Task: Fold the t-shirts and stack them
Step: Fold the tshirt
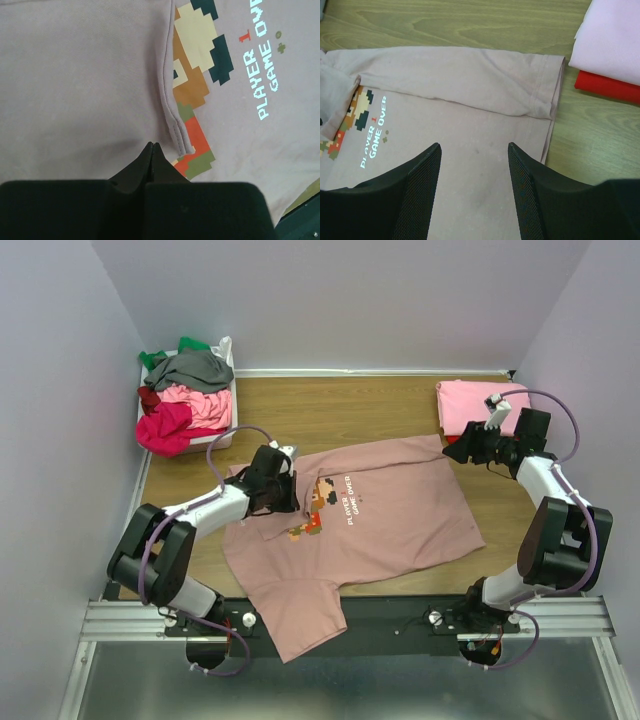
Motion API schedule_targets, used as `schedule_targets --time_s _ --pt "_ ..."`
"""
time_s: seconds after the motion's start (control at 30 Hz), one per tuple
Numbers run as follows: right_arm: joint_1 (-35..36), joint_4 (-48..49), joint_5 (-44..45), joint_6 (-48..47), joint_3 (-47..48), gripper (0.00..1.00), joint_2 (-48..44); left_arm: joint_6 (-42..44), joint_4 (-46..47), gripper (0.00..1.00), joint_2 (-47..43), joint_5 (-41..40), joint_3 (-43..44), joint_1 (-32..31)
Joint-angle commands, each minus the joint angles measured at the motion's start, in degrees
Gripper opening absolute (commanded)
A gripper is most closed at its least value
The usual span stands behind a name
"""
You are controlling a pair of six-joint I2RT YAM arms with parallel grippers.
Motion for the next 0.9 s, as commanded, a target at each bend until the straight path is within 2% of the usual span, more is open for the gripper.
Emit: schedule_targets --time_s 0.0,0.17,0.33,0.47,0.57,0.67,0.77,0.87 --pt "-0.49 -1.25 -1.04 -0.77 0.19 0.63 0.54 1.11 0.73 0.0 3.83 1.16 1.51 -1.38" --pt "-0.58 -1.25 -0.96 -0.86 0.19 0.63 0.54 0.5 2.22 0.0 5.86 2.93 2.65 -3.67" --pt "-0.66 -1.42 -1.04 -0.95 0.19 0.63 0.54 -0.12 2.14 0.07 6.39 3.37 3.97 -6.04" --pt "-0.75 -1.42 -1.13 -0.95 0.19 0.63 0.63 -0.38 1.44 0.09 6.21 2.4 4.67 -6.92" --pt "-0.75 -1.42 -1.22 -0.95 0.28 0.63 0.63 -0.38 1.43 0.15 6.74 2.49 4.67 -7.19" --pt "-0.84 -1.6 -1.31 -0.95 0.28 0.63 0.71 0.05 1.69 0.27 8.32 3.71 4.76 -7.8" --pt "-0.84 -1.6 -1.22 -1.04 0.28 0.63 0.63 -0.12 2.05 0.28 8.59 2.24 4.85 -8.07" --pt "-0.93 -1.86 -1.39 -1.39 0.19 0.63 0.63 -1.35 2.4 0.33 3.42 -2.33 4.59 -8.07"
